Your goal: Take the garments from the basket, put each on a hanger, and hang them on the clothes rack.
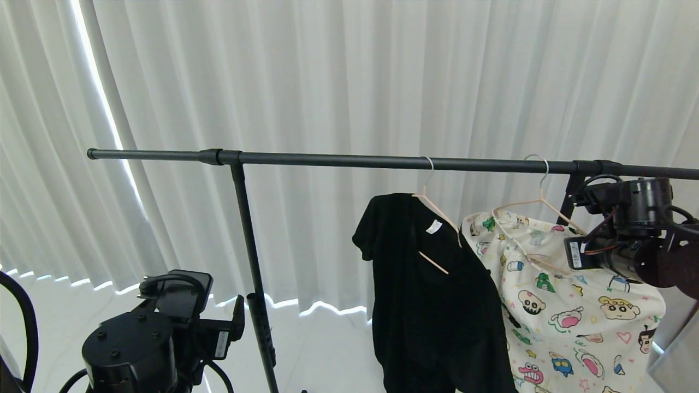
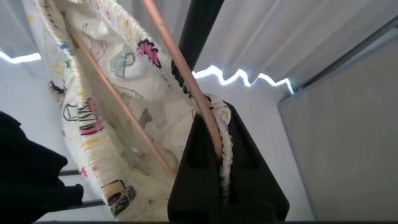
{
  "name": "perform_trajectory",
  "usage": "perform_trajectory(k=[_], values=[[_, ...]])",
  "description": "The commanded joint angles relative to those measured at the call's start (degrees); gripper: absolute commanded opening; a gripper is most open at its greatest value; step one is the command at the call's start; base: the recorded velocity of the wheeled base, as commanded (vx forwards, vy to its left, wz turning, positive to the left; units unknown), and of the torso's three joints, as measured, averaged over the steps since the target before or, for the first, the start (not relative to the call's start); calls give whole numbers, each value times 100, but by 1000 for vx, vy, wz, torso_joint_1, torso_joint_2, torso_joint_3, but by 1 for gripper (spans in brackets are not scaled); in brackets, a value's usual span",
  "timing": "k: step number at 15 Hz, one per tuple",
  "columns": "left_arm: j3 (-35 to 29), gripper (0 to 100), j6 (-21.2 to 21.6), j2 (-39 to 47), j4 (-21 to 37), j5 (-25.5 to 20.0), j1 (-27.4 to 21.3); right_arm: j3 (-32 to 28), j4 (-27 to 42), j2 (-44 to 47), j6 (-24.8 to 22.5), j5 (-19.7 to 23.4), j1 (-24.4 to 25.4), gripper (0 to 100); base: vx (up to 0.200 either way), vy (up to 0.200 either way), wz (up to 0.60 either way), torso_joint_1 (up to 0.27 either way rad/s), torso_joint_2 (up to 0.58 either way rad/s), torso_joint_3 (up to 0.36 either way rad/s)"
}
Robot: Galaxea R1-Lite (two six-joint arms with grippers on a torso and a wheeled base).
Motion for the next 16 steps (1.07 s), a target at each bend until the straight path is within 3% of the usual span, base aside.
perform_trajectory(k=[1, 5, 6, 10, 14, 16], values=[[-5, 100, -1, 10, -1, 2, -7, 46, -1, -66, -4, -1, 36, 0, 0, 0, 0, 0, 0, 0], [-14, 100, -1, 10, -1, 2, -16, 46, -1, -145, -4, 8, 71, 0, 0, 0, 0, 0, 0, 0], [-49, 100, -1, 10, -1, -6, -16, 55, -10, -207, 66, 8, 89, 100, 0, 0, 0, 0, 0, 0], [-207, 100, -1, 10, -1, -6, -7, 319, 61, -1121, 760, -27, 616, 100, 0, 0, 0, 0, 0, 0], [-225, 100, -71, 1, -1, -6, 10, 442, 773, -2527, 760, -27, 633, 100, 0, 0, 0, 0, 0, 0], [-225, 100, -89, -17, -1, -6, 10, 442, 1458, -3098, 699, -54, 598, 100, -200, 0, 0, 2, -7, 0]])
